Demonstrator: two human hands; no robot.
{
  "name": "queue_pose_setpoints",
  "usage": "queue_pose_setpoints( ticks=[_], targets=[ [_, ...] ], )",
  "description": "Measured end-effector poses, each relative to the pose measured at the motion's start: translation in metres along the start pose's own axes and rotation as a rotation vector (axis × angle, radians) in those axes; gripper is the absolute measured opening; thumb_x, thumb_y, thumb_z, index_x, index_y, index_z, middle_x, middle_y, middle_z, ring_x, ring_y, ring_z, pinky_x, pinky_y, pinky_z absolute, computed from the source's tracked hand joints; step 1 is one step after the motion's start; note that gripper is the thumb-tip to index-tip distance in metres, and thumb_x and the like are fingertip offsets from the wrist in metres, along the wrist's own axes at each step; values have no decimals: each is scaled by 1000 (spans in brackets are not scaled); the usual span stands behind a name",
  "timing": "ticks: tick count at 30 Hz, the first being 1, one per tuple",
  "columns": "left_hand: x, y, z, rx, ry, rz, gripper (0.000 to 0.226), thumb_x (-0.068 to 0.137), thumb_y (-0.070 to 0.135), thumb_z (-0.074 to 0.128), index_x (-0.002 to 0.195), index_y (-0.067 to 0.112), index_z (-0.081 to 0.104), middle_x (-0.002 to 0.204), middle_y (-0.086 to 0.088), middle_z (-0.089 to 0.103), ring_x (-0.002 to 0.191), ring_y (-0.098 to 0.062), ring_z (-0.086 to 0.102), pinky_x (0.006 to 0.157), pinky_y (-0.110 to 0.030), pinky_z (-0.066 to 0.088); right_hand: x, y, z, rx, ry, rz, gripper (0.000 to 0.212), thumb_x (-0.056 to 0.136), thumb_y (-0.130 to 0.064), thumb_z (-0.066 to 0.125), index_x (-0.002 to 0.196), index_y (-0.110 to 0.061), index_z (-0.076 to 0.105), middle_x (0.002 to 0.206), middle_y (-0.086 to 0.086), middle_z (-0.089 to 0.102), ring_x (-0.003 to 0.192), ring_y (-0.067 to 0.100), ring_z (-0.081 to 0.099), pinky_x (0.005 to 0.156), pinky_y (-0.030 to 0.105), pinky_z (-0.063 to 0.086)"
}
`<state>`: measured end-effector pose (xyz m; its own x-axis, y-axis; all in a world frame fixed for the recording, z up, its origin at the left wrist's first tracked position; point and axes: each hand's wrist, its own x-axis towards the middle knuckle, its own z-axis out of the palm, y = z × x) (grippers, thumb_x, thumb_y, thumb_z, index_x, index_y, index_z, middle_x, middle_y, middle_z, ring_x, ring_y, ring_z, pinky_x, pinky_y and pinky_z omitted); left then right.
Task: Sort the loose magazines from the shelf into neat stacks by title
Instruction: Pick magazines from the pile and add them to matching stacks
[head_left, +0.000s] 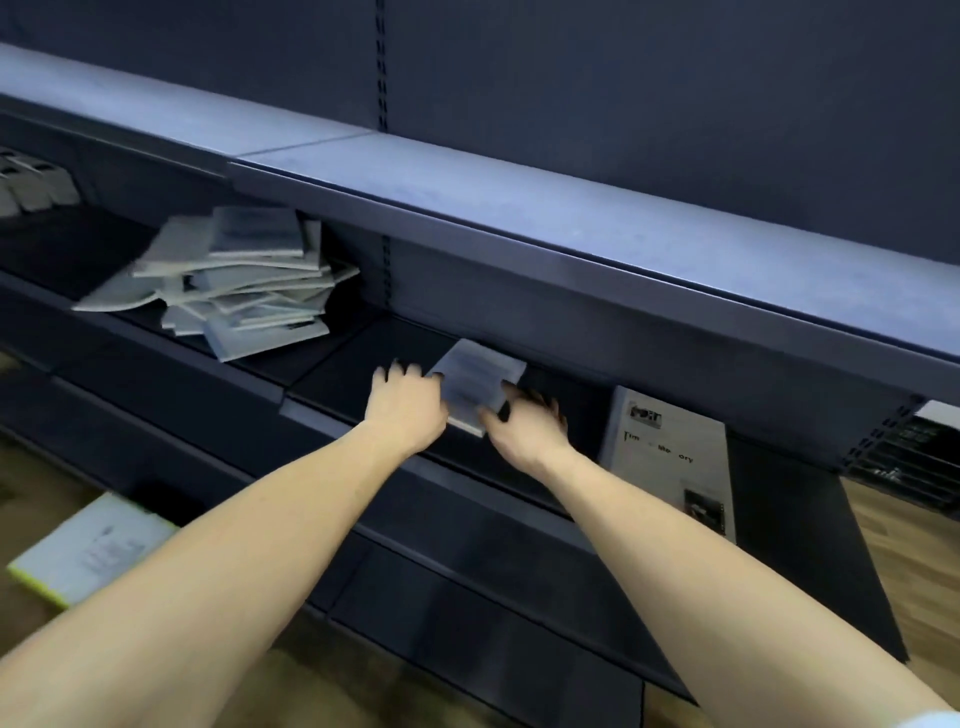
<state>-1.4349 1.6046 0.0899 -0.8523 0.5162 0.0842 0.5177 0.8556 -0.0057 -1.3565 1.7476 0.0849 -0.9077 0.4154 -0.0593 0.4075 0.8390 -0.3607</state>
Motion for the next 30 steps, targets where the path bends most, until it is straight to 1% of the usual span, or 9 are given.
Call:
queue_pose_setpoints(
  ticks=[2, 5, 7, 11, 14, 17, 20, 25, 30],
  targets=[
    [-4, -23, -1, 6, 26, -17, 41, 96, 36, 43, 130, 16, 54, 132, -14, 54, 129, -36, 42, 107, -48, 32, 4, -22, 6, -3, 4, -28, 61, 94, -59, 35, 143, -23, 45, 138, 9, 56, 124, 32, 52, 100, 40, 40],
    [-10, -61, -4, 2, 36, -42, 45, 97, 39, 41, 134, 17, 53, 136, -12, 53, 133, -33, 38, 109, -49, 30, 7, -58, 16, -4, -6, -55, 61, 95, -58, 36, 142, -20, 46, 136, 11, 56, 121, 33, 53, 96, 40, 43],
    [-14, -85, -4, -9, 31, -61, 46, 98, 39, 40, 137, 17, 51, 138, -12, 51, 136, -33, 35, 111, -49, 28, 7, -81, 23, -9, -21, -57, 64, 94, -60, 34, 144, -20, 43, 140, 14, 53, 124, 35, 49, 101, 44, 40],
    [-25, -135, -3, -18, 25, -92, 45, 99, 39, 38, 136, 18, 52, 138, -10, 50, 136, -32, 34, 112, -48, 26, 4, -126, 38, -2, -13, -67, 64, 97, -56, 35, 151, -23, 33, 151, 13, 42, 136, 38, 34, 111, 49, 27],
    [-33, -174, -5, -12, 36, -110, 43, 99, 40, 37, 134, 18, 52, 135, -9, 51, 132, -30, 38, 111, -47, 27, 2, -160, 49, -6, 7, -90, 64, 99, -55, 35, 153, -21, 31, 152, 11, 40, 139, 36, 30, 112, 49, 26],
    [-39, -210, -8, -5, 53, -121, 42, 100, 39, 37, 132, 18, 53, 134, -9, 52, 130, -29, 39, 110, -46, 28, 5, -191, 61, 5, 12, -96, 62, 99, -53, 35, 152, -20, 33, 152, 11, 40, 140, 35, 30, 113, 48, 26],
    [-44, -241, -9, -2, 59, -137, 44, 100, 40, 37, 135, 18, 50, 135, -9, 51, 132, -29, 38, 111, -46, 27, 6, -222, 75, 21, 18, -107, 60, 100, -49, 35, 152, -19, 33, 153, 11, 40, 141, 34, 29, 113, 47, 25],
    [-53, -279, -2, -8, 55, -168, 45, 100, 41, 39, 137, 17, 47, 138, -9, 49, 133, -29, 37, 112, -47, 27, 6, -263, 97, 12, -18, -146, 57, 101, -45, 37, 150, -16, 36, 152, 11, 41, 141, 34, 29, 112, 46, 27],
    [-48, -309, 3, -19, 71, -204, 45, 99, 40, 41, 137, 18, 48, 137, -8, 50, 132, -28, 39, 112, -46, 27, 18, -290, 111, 2, -28, -164, 51, 101, -41, 38, 144, -14, 42, 148, 12, 45, 138, 33, 33, 110, 45, 30]
  ],
)
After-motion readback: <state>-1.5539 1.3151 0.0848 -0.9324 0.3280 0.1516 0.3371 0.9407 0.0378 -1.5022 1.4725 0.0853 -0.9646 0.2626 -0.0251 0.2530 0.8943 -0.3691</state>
